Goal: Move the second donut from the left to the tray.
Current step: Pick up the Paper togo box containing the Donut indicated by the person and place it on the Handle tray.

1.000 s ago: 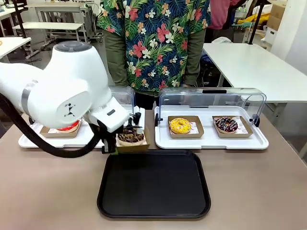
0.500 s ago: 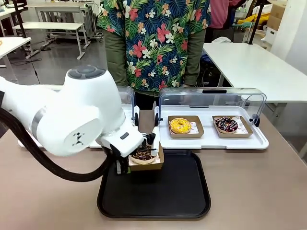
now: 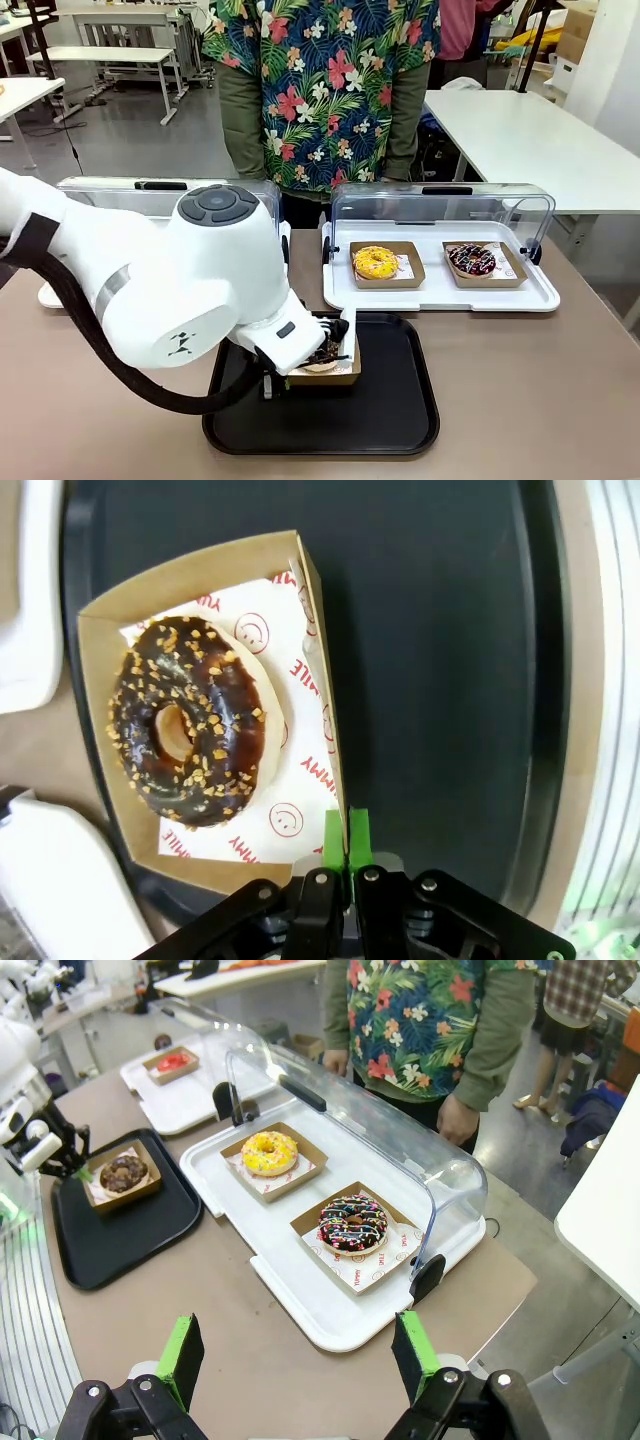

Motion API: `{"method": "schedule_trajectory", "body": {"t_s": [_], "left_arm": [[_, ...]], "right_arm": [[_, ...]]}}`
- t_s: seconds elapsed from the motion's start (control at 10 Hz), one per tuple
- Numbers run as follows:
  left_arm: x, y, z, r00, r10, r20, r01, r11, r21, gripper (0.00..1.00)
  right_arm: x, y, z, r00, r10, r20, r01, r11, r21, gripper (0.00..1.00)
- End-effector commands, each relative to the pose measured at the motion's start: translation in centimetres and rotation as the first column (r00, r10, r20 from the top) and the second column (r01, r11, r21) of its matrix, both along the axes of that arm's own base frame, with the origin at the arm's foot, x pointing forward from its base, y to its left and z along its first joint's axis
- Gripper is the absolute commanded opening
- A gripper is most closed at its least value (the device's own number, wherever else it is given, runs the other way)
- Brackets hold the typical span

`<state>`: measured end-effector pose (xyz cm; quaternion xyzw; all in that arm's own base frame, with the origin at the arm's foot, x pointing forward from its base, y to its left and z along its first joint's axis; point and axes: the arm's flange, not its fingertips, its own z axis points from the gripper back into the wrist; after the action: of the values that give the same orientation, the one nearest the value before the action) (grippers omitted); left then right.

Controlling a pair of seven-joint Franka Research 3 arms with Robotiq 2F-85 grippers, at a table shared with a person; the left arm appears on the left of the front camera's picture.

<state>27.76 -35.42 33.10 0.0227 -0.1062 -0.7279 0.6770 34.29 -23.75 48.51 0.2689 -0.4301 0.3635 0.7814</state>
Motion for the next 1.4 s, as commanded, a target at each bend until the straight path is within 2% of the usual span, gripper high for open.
{"method": "schedule_trajectory", "body": {"t_s": [0.0, 0.2, 0.5, 0.9, 1.0, 1.1, 1.2, 1.3], "left_arm": [[-1.5, -0.4, -0.2, 0.999, 0.007, 0.047, -0.008, 1.0, 0.004, 0.02], [-2.1, -0.5, -0.6, 0.999, -0.004, 0.04, 0.004, 1.0, 0.014, 0.02], [-0.7, 0.2, -1.3, 1.0, 0.009, -0.008, -0.009, 1.0, 0.004, 0.02], [0.6, 1.1, -1.3, 0.999, 0.022, -0.025, -0.023, 0.999, -0.028, 0.02], [0.7, 1.0, -1.2, 1.0, 0.012, -0.025, -0.012, 1.0, -0.02, 0.55], [0.7, 1.0, -1.1, 1.0, 0.004, -0.03, -0.004, 1.0, -0.019, 0.59], [0.6, 1.0, -0.7, 0.999, -0.004, -0.04, 0.003, 1.0, -0.018, 1.0], [0.4, 0.9, 0.0, 0.999, -0.014, -0.038, 0.013, 1.0, -0.019, 1.0]], "right_arm": [[0.3, -0.1, 0.0, 0.999, 0.006, 0.044, -0.007, 1.0, 0.014, 1.0], [0.3, -0.1, 0.0, 0.999, 0.006, 0.044, -0.007, 1.0, 0.014, 1.0], [0.3, -0.1, 0.0, 0.999, 0.006, 0.044, -0.007, 1.0, 0.014, 1.0], [0.3, -0.1, 0.0, 0.999, 0.006, 0.044, -0.007, 1.0, 0.014, 1.0], [0.3, -0.1, 0.0, 0.999, 0.006, 0.044, -0.007, 1.0, 0.014, 1.0], [0.3, -0.1, 0.0, 0.999, 0.006, 0.044, -0.007, 1.0, 0.014, 1.0], [0.3, -0.1, 0.0, 0.999, 0.006, 0.044, -0.007, 1.0, 0.014, 1.0], [0.3, -0.1, 0.0, 0.999, 0.006, 0.044, -0.007, 1.0, 0.014, 1.0]]}}
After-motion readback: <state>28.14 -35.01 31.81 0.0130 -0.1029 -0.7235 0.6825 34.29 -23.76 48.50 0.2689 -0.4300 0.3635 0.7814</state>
